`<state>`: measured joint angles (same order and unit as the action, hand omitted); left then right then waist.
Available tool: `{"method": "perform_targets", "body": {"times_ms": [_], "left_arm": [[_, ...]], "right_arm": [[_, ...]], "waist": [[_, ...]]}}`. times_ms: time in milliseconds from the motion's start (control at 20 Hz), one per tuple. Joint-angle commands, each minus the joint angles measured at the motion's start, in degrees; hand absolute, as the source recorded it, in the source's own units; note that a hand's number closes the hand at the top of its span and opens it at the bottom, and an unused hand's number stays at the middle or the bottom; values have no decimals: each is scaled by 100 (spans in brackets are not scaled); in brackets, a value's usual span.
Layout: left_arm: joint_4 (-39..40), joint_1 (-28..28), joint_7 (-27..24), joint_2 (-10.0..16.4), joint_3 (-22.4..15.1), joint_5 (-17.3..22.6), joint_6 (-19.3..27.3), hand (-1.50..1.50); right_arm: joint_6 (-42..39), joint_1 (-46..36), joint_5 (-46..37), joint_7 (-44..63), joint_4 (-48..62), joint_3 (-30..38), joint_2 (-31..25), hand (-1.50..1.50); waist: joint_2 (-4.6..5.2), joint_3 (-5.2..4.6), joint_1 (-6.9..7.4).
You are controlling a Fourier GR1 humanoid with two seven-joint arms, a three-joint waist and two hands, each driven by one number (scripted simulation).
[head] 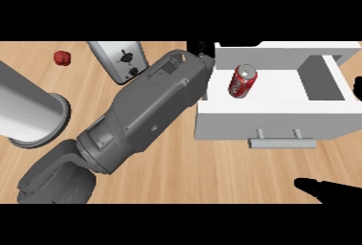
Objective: Pick up the can, place it into the drawer and close the drawer
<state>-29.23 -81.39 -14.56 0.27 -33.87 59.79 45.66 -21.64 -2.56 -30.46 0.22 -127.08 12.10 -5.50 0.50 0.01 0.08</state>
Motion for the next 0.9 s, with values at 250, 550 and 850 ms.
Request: {"method": "perform_targets", "body": {"times_ms": [250,550,850], "left_arm": [[-343,75,404,188,58,-298,259,-150],[-594,295,767,684,14,-471,47,-150],[-1204,496,1105,1076,-46,-647,156,-150]], "right_arm": [[765,-1253,-1818,-157,1681,-1012,-151,-150],[1497,-1947,-2736,-533,3299,-1421,-163,-150],[2027,-2782,-3409,-501,4857,-1336,-323,-150]], "waist": [[-54,-3,114],[-44,-2,183],[-61,-1,252]]}}
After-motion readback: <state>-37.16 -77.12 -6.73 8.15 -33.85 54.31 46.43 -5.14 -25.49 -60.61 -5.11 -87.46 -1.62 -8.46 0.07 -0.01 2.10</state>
